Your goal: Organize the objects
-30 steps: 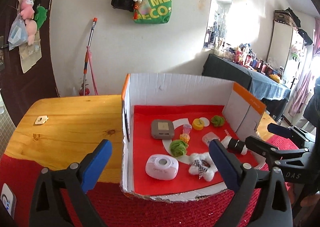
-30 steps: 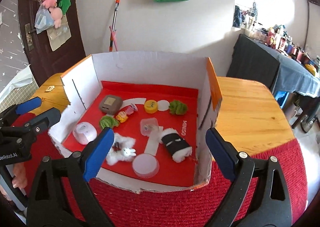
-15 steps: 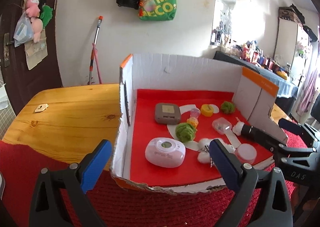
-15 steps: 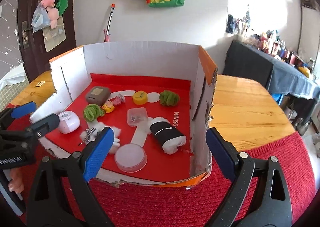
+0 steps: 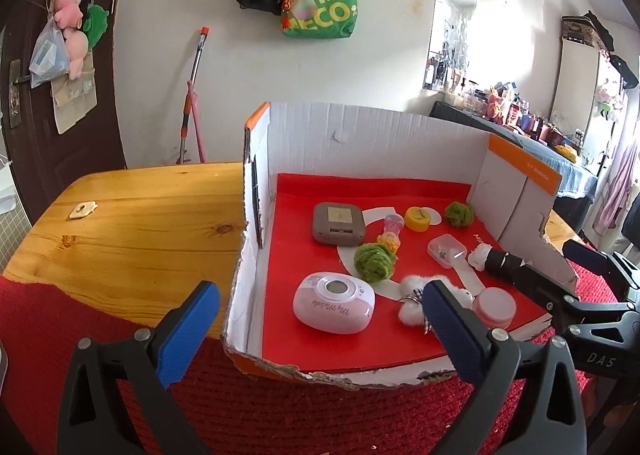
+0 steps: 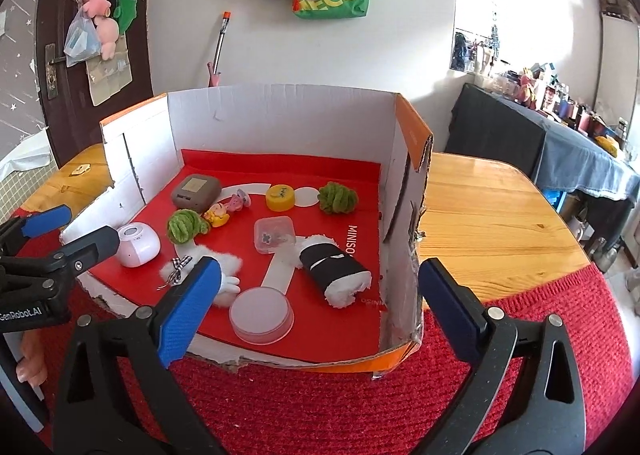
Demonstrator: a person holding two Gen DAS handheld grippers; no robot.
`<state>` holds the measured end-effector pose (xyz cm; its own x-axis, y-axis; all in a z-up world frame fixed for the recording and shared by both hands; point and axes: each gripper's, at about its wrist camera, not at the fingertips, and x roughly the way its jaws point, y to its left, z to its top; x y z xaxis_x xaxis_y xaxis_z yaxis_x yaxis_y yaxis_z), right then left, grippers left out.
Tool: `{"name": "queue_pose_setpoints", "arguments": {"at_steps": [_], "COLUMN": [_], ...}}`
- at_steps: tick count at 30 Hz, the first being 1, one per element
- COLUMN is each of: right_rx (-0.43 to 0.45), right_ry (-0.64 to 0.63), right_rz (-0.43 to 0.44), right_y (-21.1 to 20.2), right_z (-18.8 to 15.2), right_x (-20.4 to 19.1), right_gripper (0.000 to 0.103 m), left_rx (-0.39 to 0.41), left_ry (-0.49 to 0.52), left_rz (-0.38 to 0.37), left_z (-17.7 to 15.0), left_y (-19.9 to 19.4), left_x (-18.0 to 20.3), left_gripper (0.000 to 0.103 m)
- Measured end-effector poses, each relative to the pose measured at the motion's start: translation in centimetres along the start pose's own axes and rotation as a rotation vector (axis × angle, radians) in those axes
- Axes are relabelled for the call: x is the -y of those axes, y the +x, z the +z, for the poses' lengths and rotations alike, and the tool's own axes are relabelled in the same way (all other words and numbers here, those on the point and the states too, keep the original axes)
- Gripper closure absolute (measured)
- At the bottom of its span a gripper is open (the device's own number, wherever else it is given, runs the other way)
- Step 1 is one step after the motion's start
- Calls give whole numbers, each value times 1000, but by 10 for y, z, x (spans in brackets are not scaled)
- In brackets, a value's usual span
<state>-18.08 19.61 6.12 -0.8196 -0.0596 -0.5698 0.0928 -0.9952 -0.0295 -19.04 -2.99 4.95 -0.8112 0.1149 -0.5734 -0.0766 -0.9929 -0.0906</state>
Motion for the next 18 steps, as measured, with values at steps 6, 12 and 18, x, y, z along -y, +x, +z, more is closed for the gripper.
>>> {"name": "queue_pose_setpoints", "arguments": {"at_steps": [6, 12, 18], "right_rx": [-25, -19, -2], "right_ry": [55, 61, 19], "right_rz": [26, 26, 2], "right_y": [4, 3, 0], "right_z": [0, -1, -1], "right_x": [10, 11, 2], "right_gripper": [0, 0, 0], "left_rx": [-7, -1, 0], "left_ry": [-3, 9, 7], "left_rz": [-5, 0, 2], "left_z": [-1, -1, -1], "left_y": [1, -1, -1], "left_x": [0, 2, 2], "left_gripper": [0, 0, 0]}}
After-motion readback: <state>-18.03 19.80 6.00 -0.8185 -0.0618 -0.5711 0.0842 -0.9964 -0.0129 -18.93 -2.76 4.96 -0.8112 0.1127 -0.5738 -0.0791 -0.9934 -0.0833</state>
